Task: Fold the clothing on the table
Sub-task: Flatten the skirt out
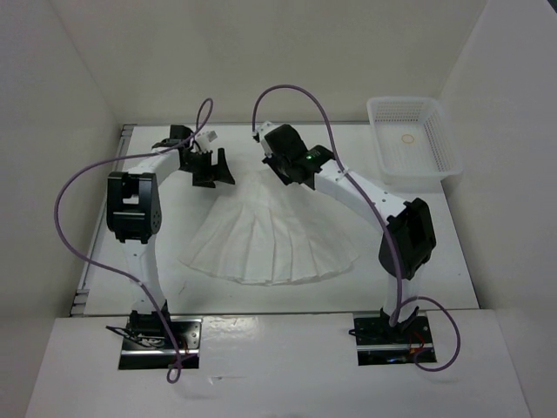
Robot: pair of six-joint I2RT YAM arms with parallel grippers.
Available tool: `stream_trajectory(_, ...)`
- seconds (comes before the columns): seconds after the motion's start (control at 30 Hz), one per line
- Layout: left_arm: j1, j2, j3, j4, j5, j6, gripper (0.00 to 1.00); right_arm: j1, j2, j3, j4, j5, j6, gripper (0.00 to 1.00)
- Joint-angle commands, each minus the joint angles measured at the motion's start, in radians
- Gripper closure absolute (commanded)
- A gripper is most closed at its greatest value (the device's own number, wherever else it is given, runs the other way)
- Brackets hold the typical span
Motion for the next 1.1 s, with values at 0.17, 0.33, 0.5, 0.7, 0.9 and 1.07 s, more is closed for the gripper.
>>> stream_trajectory(0.17, -0.054, 0.095, 0.203, -0.014, -0.081, 0.014, 0.11, 0.025, -0.096, -0.050, 0.046, -0.005, -0.007, 1.00)
stream_trajectory(0.33, -0.064, 0.158, 0.286, -0.040, -0.046, 0.077, 0.19, 0.025, -0.116, -0.072, 0.055, -0.015, -0.007, 1.00)
stream_trajectory(0.5, -0.064, 0.224, 0.354, -0.101, -0.012, 0.109, 0.26, 0.025, -0.136, -0.072, 0.055, -0.015, 0.002, 1.00)
stream_trajectory(0.7, -0.073, 0.256, 0.363, -0.132, -0.043, 0.147, 0.27, 0.025, -0.146, -0.083, 0.055, -0.015, 0.003, 1.00)
stream_trajectory(0.9, -0.100, 0.290, 0.414, -0.178, -0.034, 0.190, 0.27, 0.025, -0.156, -0.083, 0.055, -0.015, 0.003, 1.00)
stream_trajectory(1.07, -0.110, 0.313, 0.414, -0.189, 0.015, 0.225, 0.27, 0.025, -0.156, -0.083, 0.055, -0.015, 0.003, 1.00)
